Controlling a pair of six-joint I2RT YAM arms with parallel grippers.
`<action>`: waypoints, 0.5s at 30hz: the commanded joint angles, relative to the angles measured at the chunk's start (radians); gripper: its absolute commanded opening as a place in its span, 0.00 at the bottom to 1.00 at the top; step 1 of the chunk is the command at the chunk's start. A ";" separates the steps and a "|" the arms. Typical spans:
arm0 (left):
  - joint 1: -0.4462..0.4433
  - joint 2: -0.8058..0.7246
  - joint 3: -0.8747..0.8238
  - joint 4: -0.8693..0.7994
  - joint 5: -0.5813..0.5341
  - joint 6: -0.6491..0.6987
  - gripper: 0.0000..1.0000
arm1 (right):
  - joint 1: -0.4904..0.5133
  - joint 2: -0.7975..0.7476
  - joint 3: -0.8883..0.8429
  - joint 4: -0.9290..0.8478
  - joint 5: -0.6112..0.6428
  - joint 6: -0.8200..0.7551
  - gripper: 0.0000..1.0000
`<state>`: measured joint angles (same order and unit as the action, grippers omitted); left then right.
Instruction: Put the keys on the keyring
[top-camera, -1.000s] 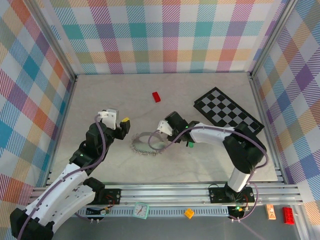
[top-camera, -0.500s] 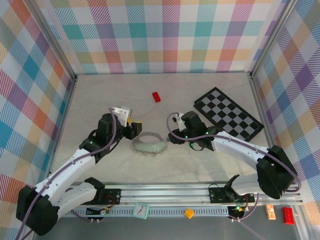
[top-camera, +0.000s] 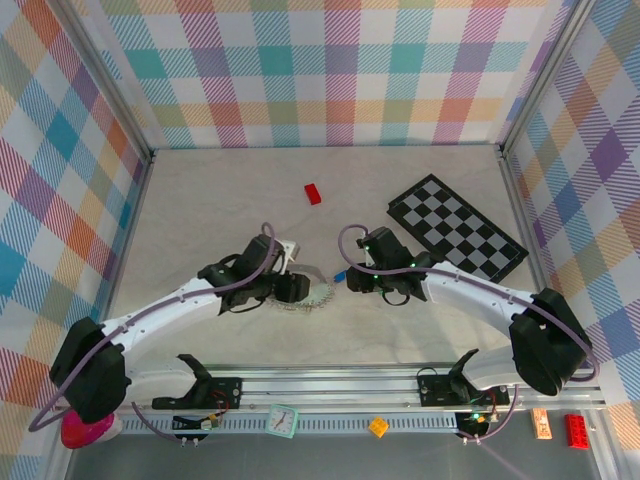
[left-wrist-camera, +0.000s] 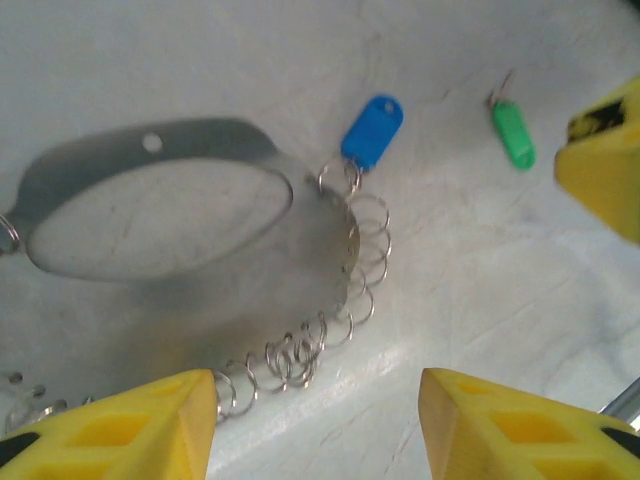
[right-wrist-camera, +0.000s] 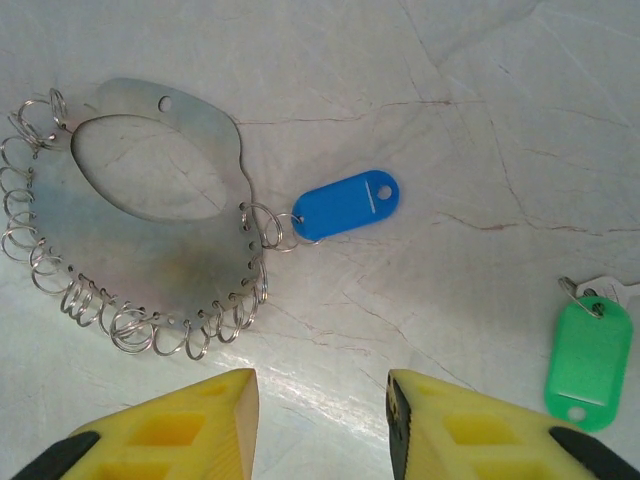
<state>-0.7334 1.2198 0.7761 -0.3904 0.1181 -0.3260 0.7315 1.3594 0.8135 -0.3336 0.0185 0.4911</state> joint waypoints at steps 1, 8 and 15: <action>-0.054 0.044 0.072 -0.152 -0.085 0.004 0.52 | -0.014 -0.004 0.009 0.001 0.000 0.020 0.38; -0.106 0.159 0.123 -0.136 -0.091 0.015 0.47 | -0.040 0.029 0.005 0.030 -0.147 0.014 0.34; -0.121 0.320 0.204 -0.171 -0.089 0.075 0.38 | -0.048 0.049 0.012 0.027 -0.173 0.011 0.33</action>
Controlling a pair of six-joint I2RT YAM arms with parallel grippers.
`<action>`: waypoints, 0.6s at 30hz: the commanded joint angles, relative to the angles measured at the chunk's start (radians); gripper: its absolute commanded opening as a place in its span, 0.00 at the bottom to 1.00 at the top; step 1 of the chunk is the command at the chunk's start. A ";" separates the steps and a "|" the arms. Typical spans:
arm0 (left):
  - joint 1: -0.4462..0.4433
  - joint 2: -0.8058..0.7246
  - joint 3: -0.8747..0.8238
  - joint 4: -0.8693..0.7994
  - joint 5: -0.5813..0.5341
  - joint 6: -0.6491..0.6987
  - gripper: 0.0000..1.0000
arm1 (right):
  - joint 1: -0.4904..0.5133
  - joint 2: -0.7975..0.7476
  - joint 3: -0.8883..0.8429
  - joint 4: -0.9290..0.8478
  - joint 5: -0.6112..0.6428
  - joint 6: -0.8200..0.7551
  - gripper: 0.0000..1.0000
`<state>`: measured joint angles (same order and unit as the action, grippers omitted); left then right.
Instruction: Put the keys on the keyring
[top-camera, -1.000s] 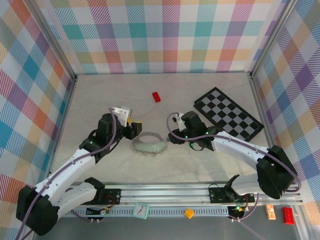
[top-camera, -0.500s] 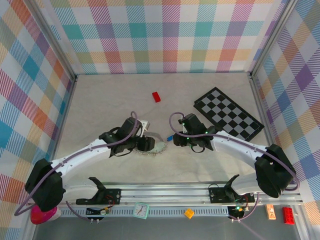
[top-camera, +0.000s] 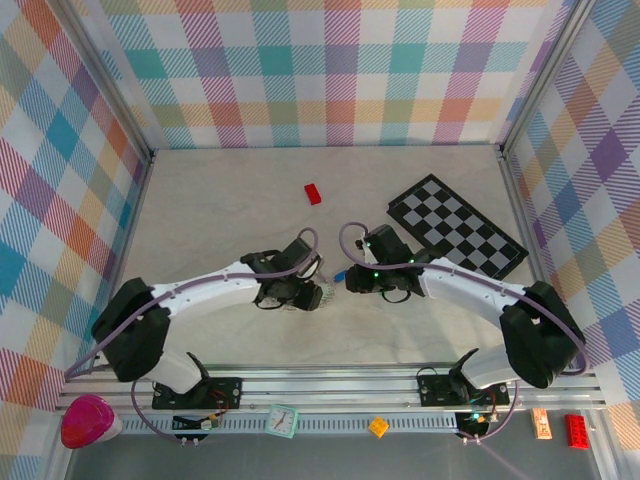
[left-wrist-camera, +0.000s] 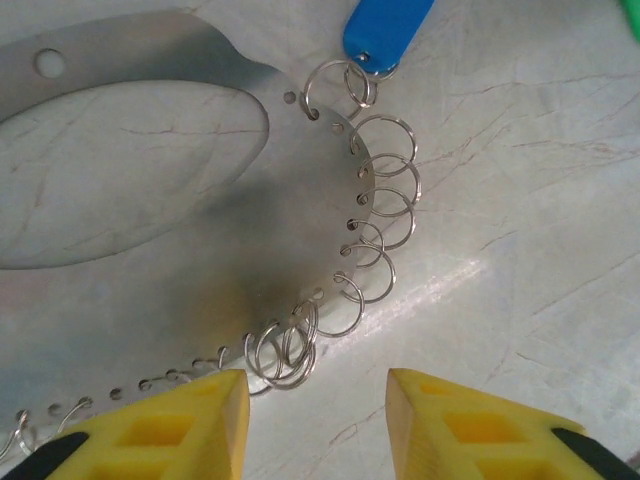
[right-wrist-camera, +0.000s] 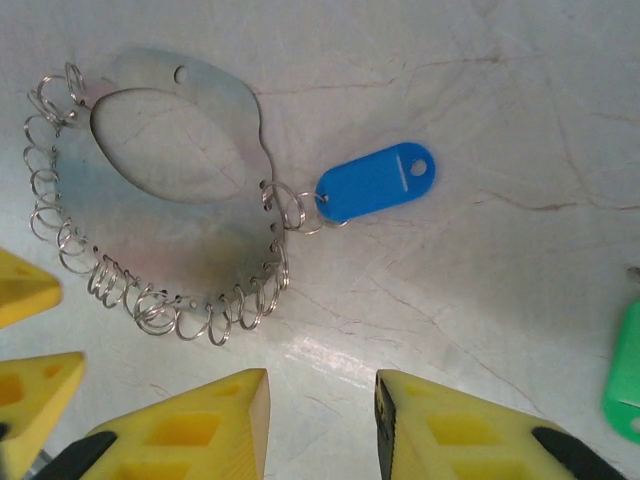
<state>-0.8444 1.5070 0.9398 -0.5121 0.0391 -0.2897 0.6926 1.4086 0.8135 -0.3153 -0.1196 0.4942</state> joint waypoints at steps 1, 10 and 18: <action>-0.012 0.049 0.048 -0.051 -0.009 0.045 0.38 | -0.012 -0.002 0.012 0.006 -0.035 0.006 0.33; -0.014 0.154 0.092 -0.054 -0.008 0.070 0.26 | -0.028 -0.018 0.001 -0.004 -0.035 -0.002 0.33; -0.016 0.208 0.104 -0.059 -0.019 0.080 0.19 | -0.038 -0.026 0.001 -0.010 -0.038 -0.007 0.33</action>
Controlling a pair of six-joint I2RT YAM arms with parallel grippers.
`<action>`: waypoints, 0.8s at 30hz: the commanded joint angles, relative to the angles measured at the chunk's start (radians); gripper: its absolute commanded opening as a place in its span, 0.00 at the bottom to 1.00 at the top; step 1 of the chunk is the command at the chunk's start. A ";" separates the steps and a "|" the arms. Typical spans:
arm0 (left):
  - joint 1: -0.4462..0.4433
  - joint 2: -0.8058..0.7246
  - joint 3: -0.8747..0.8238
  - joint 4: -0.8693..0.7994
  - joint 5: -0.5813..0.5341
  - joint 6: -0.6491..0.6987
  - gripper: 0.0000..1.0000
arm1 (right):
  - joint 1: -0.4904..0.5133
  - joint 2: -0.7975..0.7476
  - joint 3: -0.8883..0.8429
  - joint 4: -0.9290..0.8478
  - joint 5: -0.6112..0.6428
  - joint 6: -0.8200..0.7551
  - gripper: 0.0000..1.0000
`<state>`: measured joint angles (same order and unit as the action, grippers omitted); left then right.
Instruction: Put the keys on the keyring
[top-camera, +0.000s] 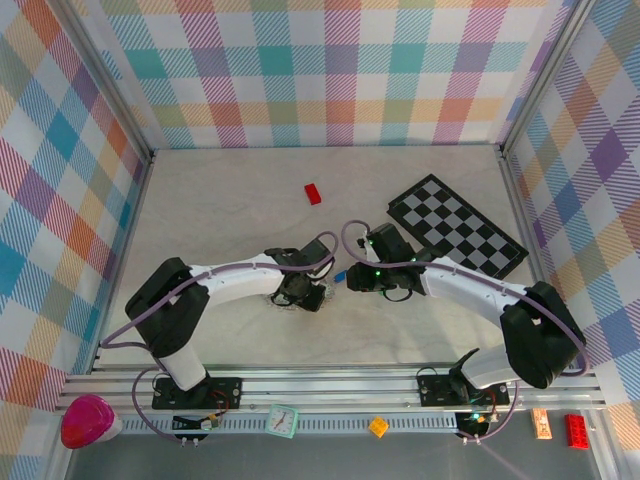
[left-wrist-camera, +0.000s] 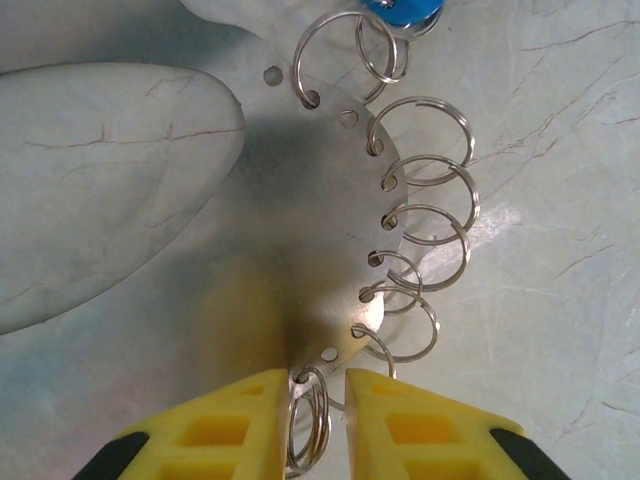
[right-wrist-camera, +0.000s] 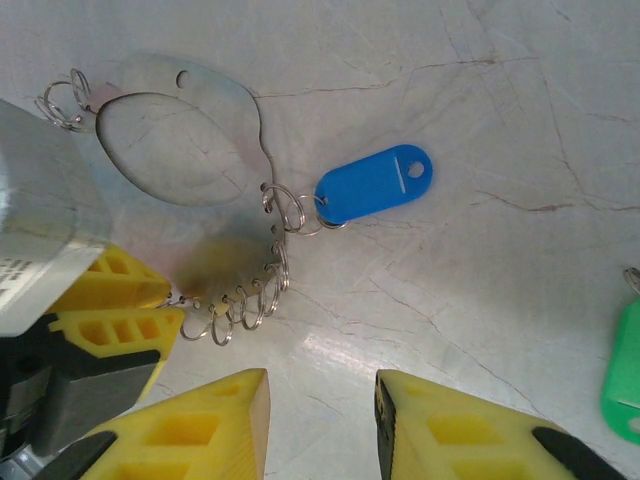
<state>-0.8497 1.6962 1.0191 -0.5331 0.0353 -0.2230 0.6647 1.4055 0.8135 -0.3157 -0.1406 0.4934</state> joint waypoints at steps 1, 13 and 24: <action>-0.011 0.020 0.023 -0.037 -0.018 0.013 0.18 | -0.010 -0.024 0.000 -0.008 -0.017 -0.006 0.33; -0.011 -0.105 -0.050 0.007 -0.101 0.007 0.00 | -0.016 -0.014 0.012 -0.015 -0.026 -0.012 0.33; -0.011 -0.293 -0.206 0.094 -0.082 0.014 0.00 | -0.017 0.021 0.037 -0.006 -0.085 -0.032 0.33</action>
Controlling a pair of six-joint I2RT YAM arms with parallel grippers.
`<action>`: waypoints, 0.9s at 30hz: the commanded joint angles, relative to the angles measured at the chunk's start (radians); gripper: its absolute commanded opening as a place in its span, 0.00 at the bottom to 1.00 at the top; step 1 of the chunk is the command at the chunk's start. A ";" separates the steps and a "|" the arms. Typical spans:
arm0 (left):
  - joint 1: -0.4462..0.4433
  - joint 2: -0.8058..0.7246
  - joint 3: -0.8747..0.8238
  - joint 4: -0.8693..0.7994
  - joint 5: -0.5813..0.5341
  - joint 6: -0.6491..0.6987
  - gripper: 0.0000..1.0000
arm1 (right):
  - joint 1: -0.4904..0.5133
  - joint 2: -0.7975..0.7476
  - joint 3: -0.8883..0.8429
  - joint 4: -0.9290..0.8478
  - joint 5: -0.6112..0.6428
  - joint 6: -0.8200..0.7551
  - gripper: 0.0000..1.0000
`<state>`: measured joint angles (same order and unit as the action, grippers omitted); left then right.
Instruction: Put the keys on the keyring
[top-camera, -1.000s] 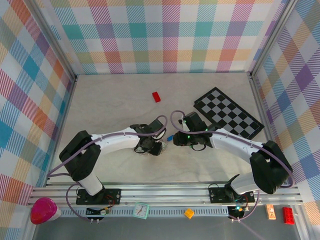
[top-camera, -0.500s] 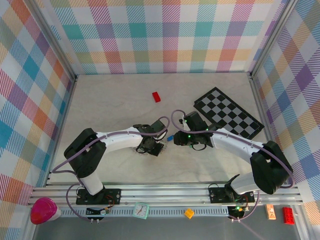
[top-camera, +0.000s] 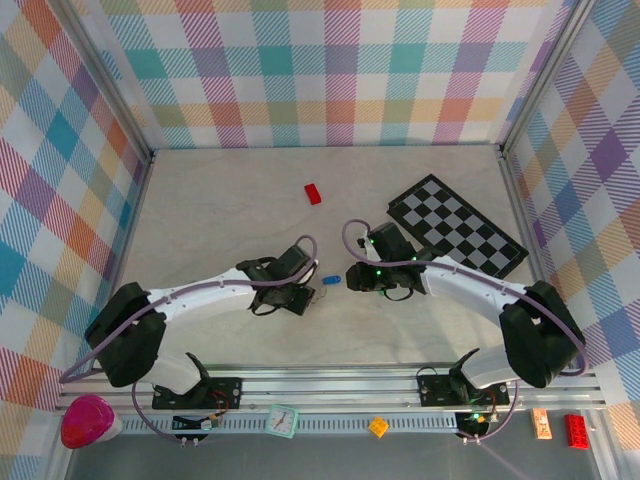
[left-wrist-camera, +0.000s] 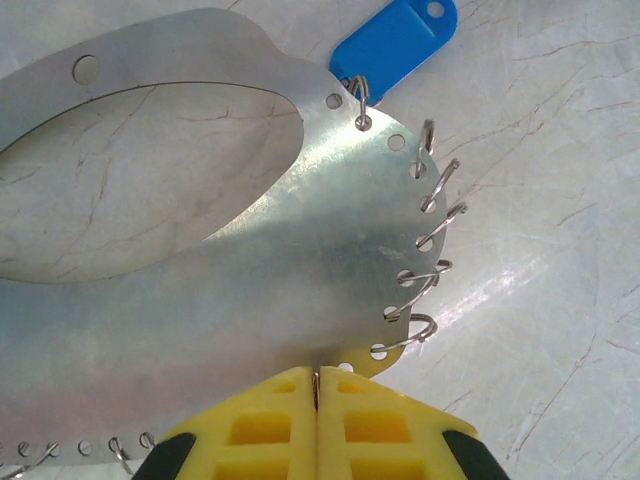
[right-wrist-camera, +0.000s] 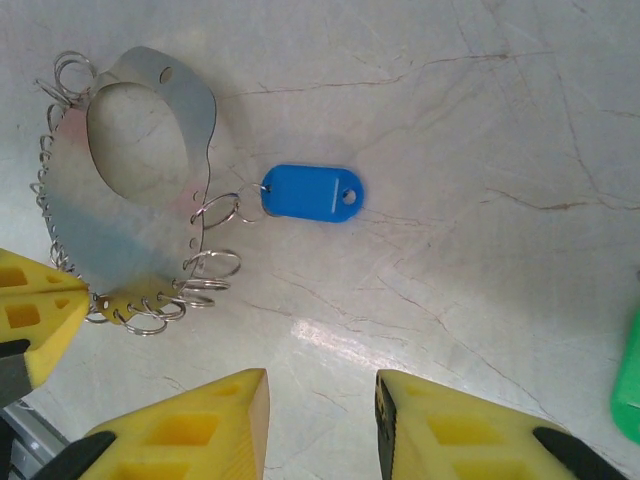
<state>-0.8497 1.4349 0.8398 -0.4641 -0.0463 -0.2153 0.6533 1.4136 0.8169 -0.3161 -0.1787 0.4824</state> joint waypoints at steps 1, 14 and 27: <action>-0.010 -0.039 -0.033 0.030 0.004 0.004 0.00 | -0.006 0.014 0.032 0.000 -0.055 -0.021 0.33; -0.010 -0.251 -0.104 0.177 0.104 0.214 0.00 | -0.007 -0.094 0.011 0.018 -0.093 -0.106 0.33; -0.010 -0.285 0.075 -0.153 0.037 0.485 0.00 | -0.006 -0.231 0.057 0.106 -0.263 -0.464 0.40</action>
<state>-0.8497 1.1511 0.8509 -0.4953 0.0345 0.2028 0.6533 1.1973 0.8642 -0.2584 -0.3668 0.1459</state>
